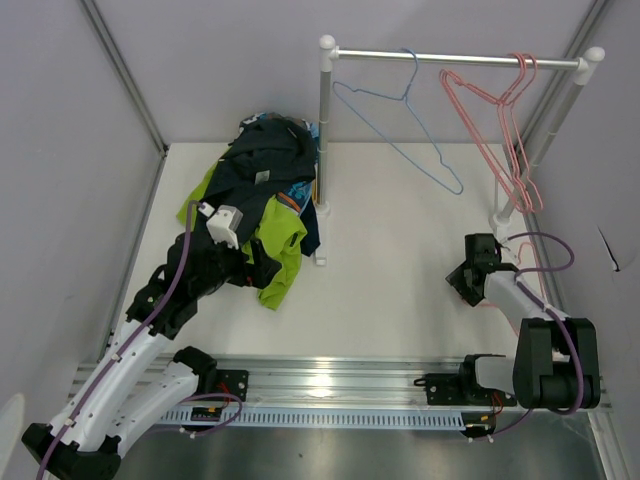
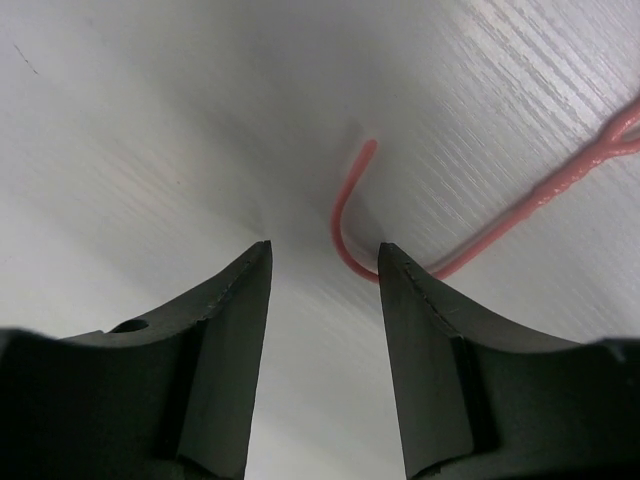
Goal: Remove the shorts from the hanger
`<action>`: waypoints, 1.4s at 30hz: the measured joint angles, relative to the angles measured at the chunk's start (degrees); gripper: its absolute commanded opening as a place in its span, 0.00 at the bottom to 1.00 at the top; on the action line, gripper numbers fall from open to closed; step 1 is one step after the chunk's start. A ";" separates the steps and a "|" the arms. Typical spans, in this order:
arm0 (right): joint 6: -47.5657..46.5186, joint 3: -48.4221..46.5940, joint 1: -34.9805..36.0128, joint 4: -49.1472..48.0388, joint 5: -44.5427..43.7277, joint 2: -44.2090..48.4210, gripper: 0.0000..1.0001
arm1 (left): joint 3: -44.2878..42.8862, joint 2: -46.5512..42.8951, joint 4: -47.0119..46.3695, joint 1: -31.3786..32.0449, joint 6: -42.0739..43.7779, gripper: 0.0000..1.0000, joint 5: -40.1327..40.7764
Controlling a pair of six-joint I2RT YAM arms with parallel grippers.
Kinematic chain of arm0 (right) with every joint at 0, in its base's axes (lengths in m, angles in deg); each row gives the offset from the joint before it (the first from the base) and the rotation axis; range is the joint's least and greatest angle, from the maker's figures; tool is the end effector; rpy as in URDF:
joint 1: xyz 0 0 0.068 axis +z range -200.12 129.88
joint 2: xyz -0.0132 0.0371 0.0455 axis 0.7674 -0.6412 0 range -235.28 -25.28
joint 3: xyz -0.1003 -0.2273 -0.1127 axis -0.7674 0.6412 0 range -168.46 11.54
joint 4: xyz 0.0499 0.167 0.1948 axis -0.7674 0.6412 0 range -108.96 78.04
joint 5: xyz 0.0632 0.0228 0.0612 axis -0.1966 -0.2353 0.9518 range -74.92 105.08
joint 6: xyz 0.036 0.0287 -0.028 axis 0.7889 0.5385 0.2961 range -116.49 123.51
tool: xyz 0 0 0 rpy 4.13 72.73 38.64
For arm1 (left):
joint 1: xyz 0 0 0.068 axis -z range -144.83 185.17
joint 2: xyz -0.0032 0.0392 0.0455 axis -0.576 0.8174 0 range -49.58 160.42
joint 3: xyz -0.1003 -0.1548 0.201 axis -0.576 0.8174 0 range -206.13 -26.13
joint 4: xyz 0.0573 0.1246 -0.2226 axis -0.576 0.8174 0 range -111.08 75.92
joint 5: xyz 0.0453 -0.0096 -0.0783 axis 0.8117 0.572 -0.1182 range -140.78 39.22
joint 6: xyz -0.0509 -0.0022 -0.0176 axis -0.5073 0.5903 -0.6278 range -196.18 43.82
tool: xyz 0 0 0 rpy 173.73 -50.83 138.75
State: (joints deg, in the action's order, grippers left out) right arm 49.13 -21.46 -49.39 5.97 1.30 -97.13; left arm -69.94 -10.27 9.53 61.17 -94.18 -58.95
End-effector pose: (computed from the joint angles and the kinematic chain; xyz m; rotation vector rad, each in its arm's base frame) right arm 0.2142 -0.0057 0.1600 1.0720 2.4012 -0.0511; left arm 0.1356 -0.0718 0.3118 0.2371 2.0655 -0.6228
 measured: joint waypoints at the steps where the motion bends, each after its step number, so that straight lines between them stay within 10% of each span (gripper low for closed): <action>1: -0.09 0.00 0.00 -0.39 0.11 -0.20 0.50 | 0.00 0.00 0.00 0.00 0.00 0.99 0.00; 10: -0.83 0.02 -0.94 -3.19 1.38 -1.64 0.25 | 0.00 0.00 0.02 0.44 -0.02 0.99 0.46; 42: -1.55 -1.42 -1.33 -0.74 3.96 0.87 0.00 | 0.00 0.02 0.07 1.33 -0.02 0.99 2.47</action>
State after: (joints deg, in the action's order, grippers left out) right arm 47.58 -22.88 -50.72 5.23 5.25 -96.26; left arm -69.94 -10.25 9.60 62.50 -94.20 -56.48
